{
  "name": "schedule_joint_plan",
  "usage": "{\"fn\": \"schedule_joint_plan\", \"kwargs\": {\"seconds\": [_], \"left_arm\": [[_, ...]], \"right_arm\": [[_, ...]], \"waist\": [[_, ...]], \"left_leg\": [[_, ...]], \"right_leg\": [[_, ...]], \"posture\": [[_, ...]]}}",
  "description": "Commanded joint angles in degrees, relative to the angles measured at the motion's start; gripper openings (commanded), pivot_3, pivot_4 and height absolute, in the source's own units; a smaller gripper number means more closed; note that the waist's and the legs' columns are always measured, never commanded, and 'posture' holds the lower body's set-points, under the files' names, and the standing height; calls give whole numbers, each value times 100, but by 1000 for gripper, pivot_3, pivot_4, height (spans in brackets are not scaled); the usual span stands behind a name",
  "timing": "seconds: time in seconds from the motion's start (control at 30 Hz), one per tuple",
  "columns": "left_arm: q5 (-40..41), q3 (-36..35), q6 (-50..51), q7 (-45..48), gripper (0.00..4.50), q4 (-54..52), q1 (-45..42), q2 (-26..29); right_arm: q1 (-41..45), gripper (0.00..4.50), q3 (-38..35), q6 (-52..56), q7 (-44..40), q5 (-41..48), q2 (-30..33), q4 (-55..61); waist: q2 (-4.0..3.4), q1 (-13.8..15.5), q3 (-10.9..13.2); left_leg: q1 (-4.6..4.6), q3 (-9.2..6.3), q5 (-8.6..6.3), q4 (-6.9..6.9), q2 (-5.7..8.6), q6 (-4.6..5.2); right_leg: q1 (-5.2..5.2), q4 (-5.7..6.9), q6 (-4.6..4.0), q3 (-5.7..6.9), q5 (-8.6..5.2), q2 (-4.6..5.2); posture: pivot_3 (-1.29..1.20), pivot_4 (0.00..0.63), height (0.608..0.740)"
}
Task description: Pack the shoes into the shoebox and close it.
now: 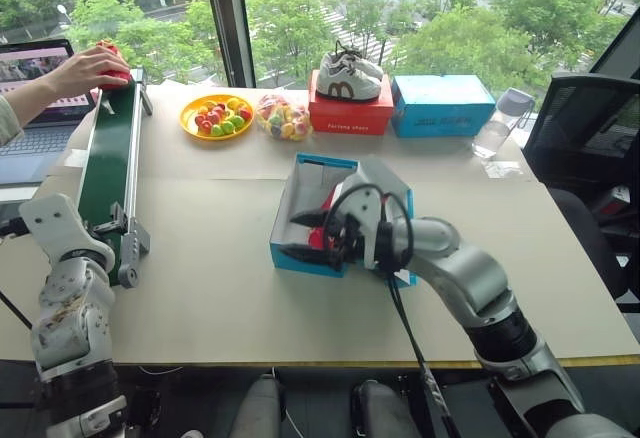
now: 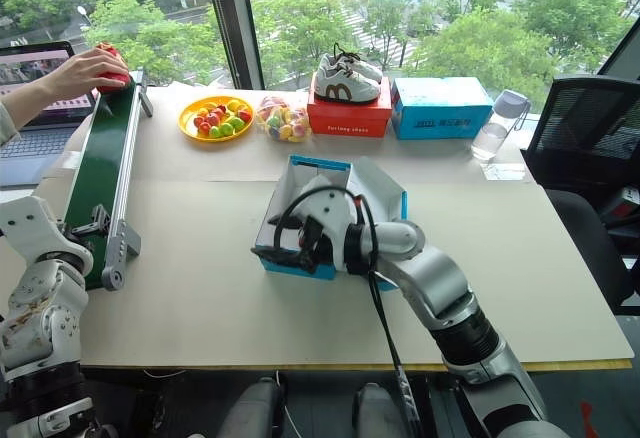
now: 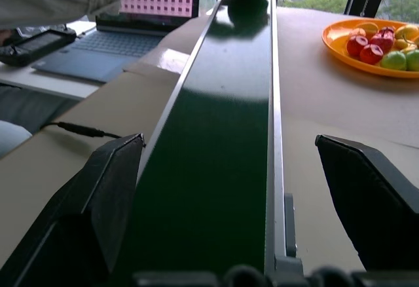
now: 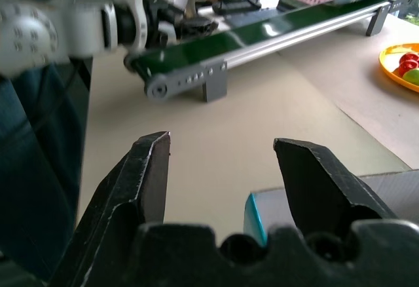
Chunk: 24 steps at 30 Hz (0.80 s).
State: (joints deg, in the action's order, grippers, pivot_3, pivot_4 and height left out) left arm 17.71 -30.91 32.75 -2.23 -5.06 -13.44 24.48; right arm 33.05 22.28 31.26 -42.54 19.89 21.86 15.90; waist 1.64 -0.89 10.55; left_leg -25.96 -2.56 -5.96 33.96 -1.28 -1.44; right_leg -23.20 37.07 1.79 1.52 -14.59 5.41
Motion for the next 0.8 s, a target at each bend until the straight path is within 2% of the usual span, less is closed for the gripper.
{"fn": "schedule_joint_plan", "kwargs": {"seconds": [0.03,0.07,0.37,0.47,0.8], "left_arm": [[26,-78,-10,-46,4500,-116,0,-27],[54,-99,-15,-44,4500,-124,-1,-46],[-24,-103,3,-60,4500,-28,35,46],[-114,-40,25,-45,4500,22,39,134],[-175,51,15,39,4500,203,-26,195]], "right_arm": [[20,4093,46,-680,-62,-367,-100,-30],[13,4426,22,-748,-36,-401,-167,-62],[-92,4426,-37,-920,-78,-601,-342,-142],[-109,4426,-145,-802,126,-659,-446,-216],[-75,4426,-164,-572,71,-752,-426,-257]], "waist": [[2,9,0],[4,11,-2],[7,20,-4],[9,20,-5],[9,20,-5]], "left_leg": [[0,0,1,0,-2,0],[0,0,2,0,-2,0],[0,6,4,-1,-3,3],[1,6,3,-1,-4,0],[2,12,3,-1,-8,0]], "right_leg": [[0,0,-1,-1,1,-1],[1,-1,-1,-1,1,-2],[1,-2,-4,-7,3,-3],[1,-2,-4,-7,2,-4],[0,-2,-9,-11,5,-7]], "posture": [[0,150,740],[0,150,740],[0,150,740],[0,150,740],[0,150,740]]}}
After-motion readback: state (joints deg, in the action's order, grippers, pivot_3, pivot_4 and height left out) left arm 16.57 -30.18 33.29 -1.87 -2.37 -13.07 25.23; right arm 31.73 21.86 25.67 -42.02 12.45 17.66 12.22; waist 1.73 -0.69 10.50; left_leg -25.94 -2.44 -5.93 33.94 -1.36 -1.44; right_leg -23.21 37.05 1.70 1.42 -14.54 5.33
